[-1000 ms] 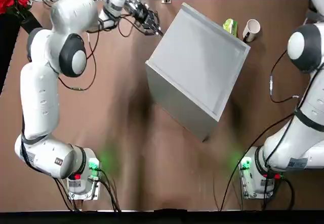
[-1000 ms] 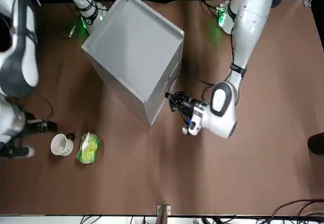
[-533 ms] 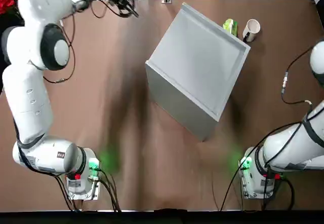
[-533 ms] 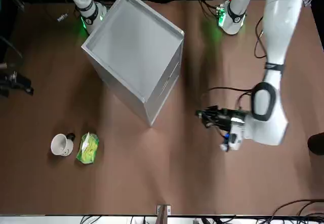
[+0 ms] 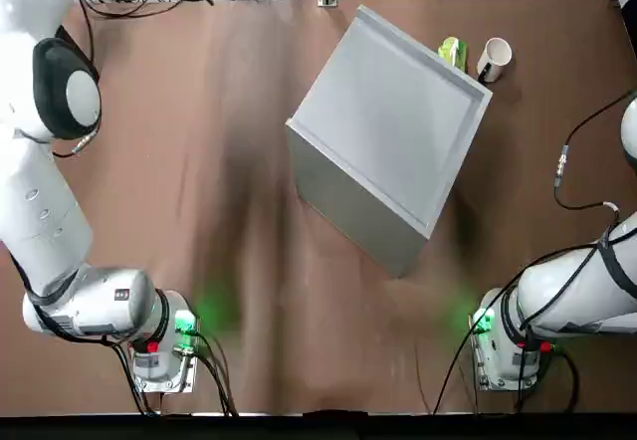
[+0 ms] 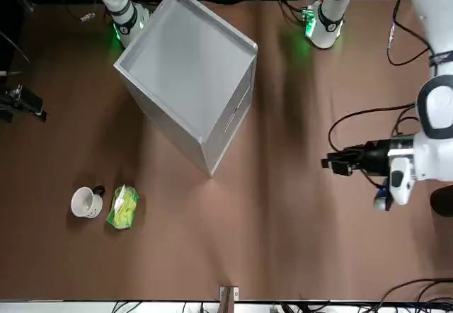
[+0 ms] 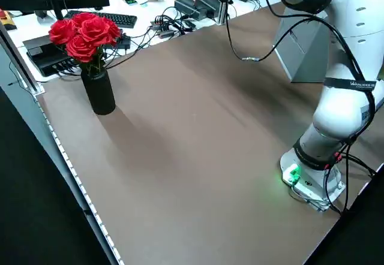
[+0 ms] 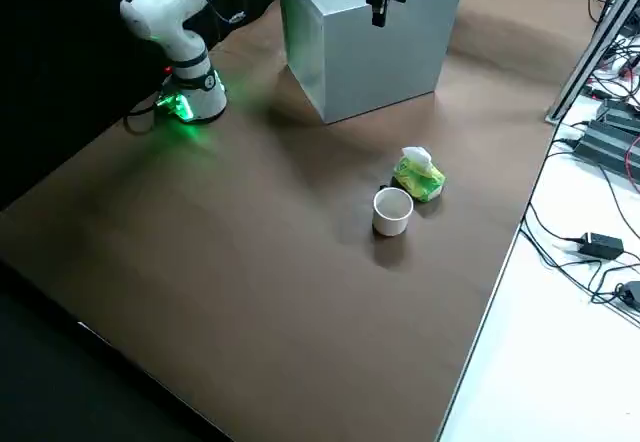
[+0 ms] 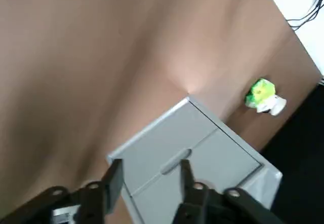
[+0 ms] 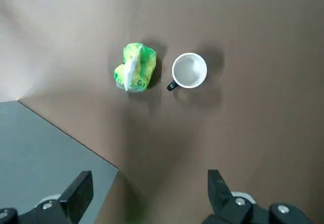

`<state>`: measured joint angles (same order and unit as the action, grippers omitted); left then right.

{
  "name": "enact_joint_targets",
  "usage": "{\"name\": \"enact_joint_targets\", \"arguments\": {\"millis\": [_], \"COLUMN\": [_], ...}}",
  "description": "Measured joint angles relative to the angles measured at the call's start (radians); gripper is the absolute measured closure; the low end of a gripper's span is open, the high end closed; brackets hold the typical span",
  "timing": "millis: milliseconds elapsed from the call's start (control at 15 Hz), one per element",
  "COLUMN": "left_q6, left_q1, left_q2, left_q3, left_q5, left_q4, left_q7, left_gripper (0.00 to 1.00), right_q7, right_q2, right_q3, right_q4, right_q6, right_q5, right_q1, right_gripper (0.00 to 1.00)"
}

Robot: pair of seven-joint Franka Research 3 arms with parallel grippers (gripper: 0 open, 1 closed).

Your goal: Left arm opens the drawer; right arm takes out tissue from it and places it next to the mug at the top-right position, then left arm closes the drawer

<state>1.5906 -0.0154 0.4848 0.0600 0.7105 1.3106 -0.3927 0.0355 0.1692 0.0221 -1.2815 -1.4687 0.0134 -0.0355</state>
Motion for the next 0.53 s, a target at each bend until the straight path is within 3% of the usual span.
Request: {"name": "enact_joint_targets", "arguments": {"millis": [133, 200, 333, 533], "left_q6": [0.002, 0.002, 0.009, 0.023], "left_q1": [-0.023, -0.044, -0.045, -0.033], "left_q2": [-0.024, -0.055, -0.092, -0.159], "left_q3": [-0.001, -0.002, 0.001, 0.013], "left_q5": [-0.054, -0.129, -0.247, -0.379], "left_q4": [-0.013, -0.021, -0.029, -0.038], "left_q7": [0.057, 0.101, 0.121, 0.122], "left_gripper": [0.36, 0.19, 0.02, 0.01], "right_q7": [0.000, 0.000, 0.000, -0.001], "right_q2": [-0.004, -0.009, -0.013, -0.015], "right_q3": [0.000, 0.001, 0.003, 0.006], "right_q4": [0.000, 0.000, 0.000, 0.000], "right_q6": [-0.010, -0.013, -0.014, -0.014], "right_q5": [-0.001, -0.002, -0.003, -0.003], "right_q1": [0.000, 0.000, 0.001, 0.001], "right_gripper": [0.00, 0.00, 0.00, 0.00]}}
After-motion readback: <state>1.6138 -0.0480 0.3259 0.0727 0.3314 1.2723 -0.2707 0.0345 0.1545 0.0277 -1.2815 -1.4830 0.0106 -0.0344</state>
